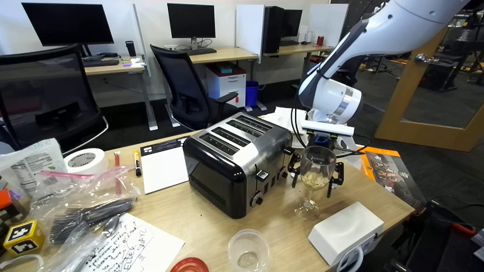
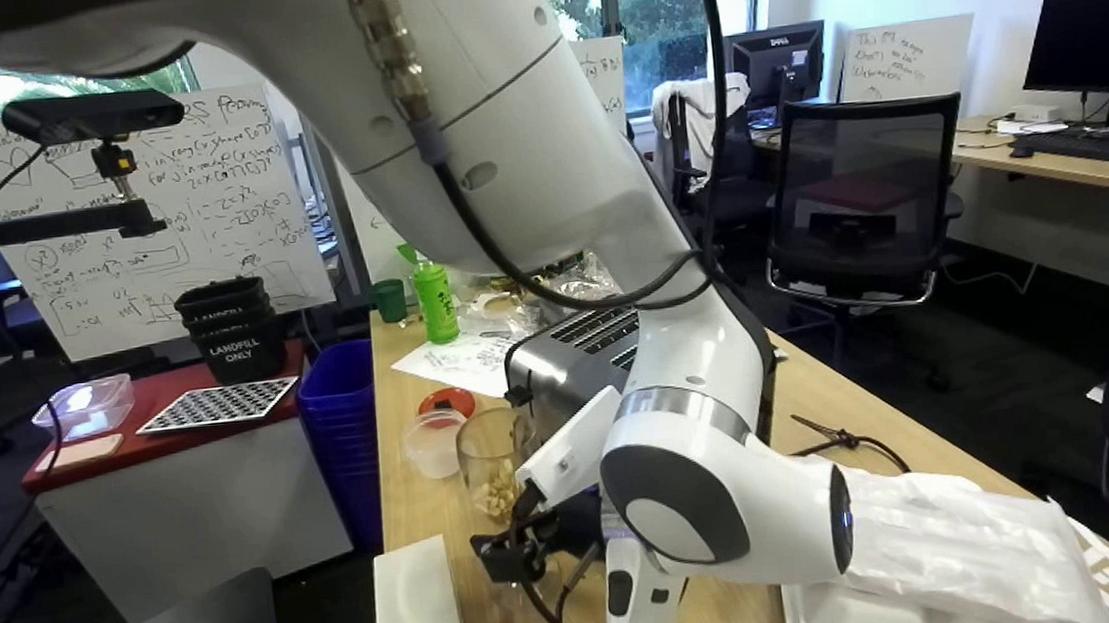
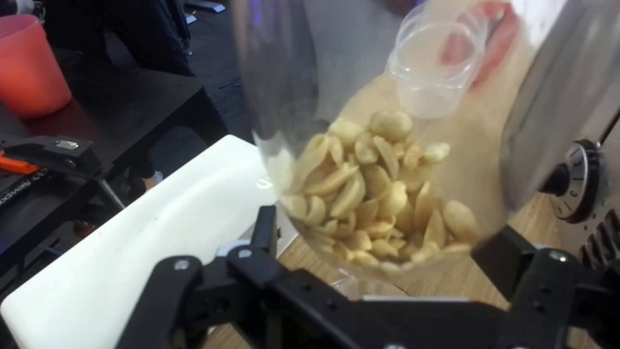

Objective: Pick up the wine glass, pour its contents in the small plastic bowl and put the wine glass back on the table

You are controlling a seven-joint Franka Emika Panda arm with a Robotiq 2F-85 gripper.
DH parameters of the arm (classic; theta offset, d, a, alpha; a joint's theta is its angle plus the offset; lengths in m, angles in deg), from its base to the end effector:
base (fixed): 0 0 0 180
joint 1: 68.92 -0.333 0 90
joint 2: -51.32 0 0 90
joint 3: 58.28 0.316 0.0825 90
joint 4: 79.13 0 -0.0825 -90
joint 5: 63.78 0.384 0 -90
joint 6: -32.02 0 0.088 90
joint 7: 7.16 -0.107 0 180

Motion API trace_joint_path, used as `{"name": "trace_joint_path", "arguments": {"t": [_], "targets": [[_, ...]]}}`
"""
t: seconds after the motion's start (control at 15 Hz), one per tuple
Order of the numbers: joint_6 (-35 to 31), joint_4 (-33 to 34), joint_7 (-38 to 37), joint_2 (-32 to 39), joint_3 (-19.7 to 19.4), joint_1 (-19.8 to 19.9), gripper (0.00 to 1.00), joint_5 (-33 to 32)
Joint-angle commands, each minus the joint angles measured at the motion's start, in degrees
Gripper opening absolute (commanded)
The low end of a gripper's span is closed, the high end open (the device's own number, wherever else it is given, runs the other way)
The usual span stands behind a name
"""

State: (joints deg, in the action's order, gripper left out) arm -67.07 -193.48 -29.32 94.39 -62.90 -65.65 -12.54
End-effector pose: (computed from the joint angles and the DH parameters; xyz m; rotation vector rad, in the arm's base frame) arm 0.4902 0.0001 0.0640 -1.9052 1.2720 1.2757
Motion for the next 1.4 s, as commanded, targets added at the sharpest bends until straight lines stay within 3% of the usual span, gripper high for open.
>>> {"name": "trace_joint_path", "arguments": {"t": [0.0, 0.2, 0.27, 0.33, 0.4, 0.6, 1.13, 1.2, 1.33], "targets": [[1.77, 1.12, -0.51, 2.03, 0.39, 1.10, 1.00, 4.65], [1.33, 0.88, -0.80, 2.77, -0.10, 0.77, 1.00, 7.53], [1.09, 0.76, -0.86, 2.90, -0.34, 0.71, 0.97, 8.21], [0.86, 0.67, -0.97, 3.05, -0.63, 0.63, 0.87, 8.81], [0.90, 0.60, -1.02, 3.15, -0.89, 0.65, 0.87, 9.09], [0.94, 0.47, -1.17, 3.23, -1.58, 0.76, 0.61, 9.32], [1.82, 0.79, -1.58, 3.44, -2.14, 1.63, 0.07, 9.18], [1.85, 0.84, -1.69, 3.53, -2.17, 1.65, 0.01, 9.09], [2.12, 0.88, -1.73, 3.59, -2.21, 1.72, 0.02, 9.14]]}}
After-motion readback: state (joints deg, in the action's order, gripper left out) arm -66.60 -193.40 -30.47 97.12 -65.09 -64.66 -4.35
